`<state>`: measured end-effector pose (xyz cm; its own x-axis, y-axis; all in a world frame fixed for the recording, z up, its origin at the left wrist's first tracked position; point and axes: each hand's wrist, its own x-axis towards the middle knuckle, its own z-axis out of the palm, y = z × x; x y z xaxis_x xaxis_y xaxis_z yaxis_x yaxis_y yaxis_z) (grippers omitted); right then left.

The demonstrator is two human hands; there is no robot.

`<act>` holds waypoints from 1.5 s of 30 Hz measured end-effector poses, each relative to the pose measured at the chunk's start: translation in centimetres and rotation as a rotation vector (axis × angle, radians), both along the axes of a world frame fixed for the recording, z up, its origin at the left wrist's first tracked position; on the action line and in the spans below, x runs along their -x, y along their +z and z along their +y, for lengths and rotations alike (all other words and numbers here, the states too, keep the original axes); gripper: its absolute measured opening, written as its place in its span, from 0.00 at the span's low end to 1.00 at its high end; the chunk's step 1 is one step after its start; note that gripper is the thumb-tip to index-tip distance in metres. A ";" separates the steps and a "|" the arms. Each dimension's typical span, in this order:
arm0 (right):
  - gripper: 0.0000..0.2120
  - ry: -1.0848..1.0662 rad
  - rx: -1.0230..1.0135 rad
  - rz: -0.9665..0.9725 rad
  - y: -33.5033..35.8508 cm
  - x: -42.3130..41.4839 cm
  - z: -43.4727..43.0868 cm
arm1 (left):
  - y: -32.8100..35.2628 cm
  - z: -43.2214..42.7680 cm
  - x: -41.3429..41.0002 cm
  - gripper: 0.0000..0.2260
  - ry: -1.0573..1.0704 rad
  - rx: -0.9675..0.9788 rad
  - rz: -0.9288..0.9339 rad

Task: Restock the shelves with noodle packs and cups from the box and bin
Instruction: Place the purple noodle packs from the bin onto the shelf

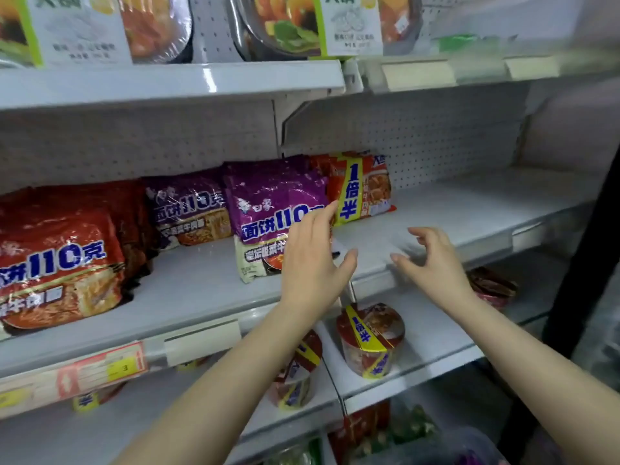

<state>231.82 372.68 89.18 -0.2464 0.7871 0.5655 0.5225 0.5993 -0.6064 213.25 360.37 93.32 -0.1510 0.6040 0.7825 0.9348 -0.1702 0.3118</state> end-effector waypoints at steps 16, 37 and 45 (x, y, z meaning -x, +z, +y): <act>0.22 -0.399 0.673 -0.033 -24.3 -17.6 -10.1 | -26.3 3.0 -14.7 0.18 -0.589 0.779 0.154; 0.08 -0.369 1.310 -0.845 -52.4 -9.5 -11.0 | -60.0 -2.6 -14.8 0.23 -0.442 1.751 -0.295; 0.10 -0.283 1.395 -0.407 -48.5 -7.7 -11.3 | -58.0 -4.0 -13.7 0.29 -0.455 1.611 -0.484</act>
